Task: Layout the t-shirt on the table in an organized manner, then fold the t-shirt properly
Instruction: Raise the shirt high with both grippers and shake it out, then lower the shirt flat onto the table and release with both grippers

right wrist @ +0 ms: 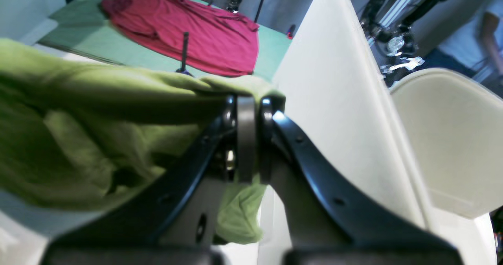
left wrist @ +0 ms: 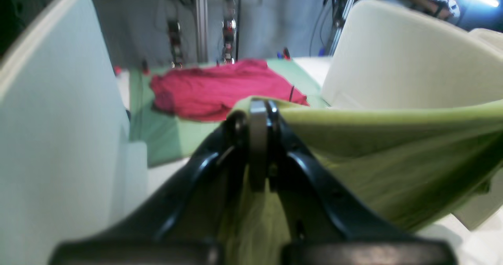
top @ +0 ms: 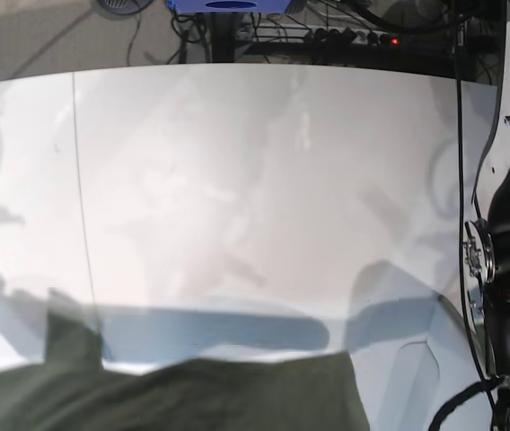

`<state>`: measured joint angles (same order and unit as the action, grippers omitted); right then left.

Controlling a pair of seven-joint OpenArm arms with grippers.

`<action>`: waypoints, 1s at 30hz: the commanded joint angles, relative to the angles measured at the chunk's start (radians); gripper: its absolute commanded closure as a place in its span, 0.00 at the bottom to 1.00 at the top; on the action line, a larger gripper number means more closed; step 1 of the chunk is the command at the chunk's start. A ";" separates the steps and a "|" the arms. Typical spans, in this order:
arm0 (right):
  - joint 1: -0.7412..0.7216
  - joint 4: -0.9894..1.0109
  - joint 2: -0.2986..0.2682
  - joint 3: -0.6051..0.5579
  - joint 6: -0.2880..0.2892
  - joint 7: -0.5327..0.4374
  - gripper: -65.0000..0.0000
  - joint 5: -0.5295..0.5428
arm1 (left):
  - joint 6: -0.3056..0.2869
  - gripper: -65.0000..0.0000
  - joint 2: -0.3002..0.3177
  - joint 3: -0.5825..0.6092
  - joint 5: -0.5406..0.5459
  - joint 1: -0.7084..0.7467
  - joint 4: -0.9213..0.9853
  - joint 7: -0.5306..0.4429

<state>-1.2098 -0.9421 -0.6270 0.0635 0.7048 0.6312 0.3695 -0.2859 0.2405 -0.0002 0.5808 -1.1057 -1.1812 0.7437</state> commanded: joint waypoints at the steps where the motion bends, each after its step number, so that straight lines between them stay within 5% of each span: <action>1: -0.040 -0.015 -0.015 0.005 -0.007 -0.029 1.00 0.018 | -0.002 1.00 -0.002 -0.002 0.015 -0.034 -0.030 -0.029; 8: 0.230 -0.091 -0.018 0.045 -0.007 0.036 1.00 0.023 | -0.002 1.00 0.004 0.035 0.017 0.233 -0.162 0.018; 17: 0.756 -0.381 0.092 0.450 -0.067 0.183 1.00 0.021 | -0.002 1.00 0.013 0.127 0.009 0.617 -0.308 0.044; 30: 1.030 -0.384 0.261 0.537 -0.069 0.209 1.00 0.016 | -0.002 1.00 0.070 0.153 0.008 0.850 -0.277 0.037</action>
<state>-0.1612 -1.3079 -0.3420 0.5957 0.6361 0.8646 0.3695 -0.2878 0.2989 0.1596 0.5812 -0.2344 -1.4452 0.8005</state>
